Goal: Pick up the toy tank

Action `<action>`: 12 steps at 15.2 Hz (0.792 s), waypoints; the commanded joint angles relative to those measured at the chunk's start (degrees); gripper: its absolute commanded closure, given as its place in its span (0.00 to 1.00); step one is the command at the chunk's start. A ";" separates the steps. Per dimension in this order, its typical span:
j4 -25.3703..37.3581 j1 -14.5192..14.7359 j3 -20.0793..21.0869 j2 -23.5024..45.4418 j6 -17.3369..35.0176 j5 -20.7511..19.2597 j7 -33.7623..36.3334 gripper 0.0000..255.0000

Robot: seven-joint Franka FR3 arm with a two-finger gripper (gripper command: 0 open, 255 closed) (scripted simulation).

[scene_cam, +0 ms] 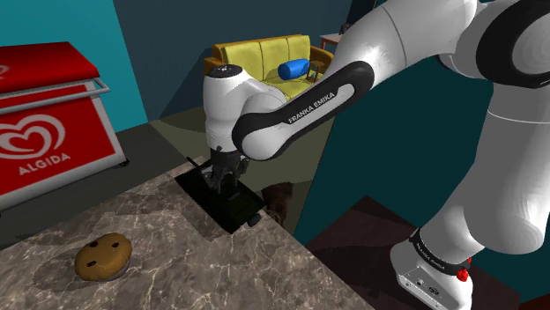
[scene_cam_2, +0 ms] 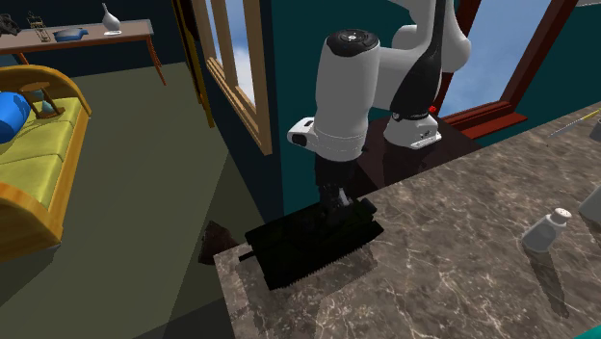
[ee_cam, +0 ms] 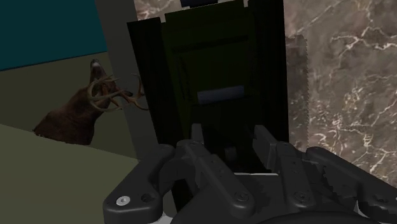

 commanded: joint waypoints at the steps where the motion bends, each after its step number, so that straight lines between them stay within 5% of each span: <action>1: -0.02 0.00 -0.01 0.06 0.07 0.00 0.00 1.00; 12: 1.77 -0.97 1.27 -4.09 -5.41 2.74 -1.83 1.00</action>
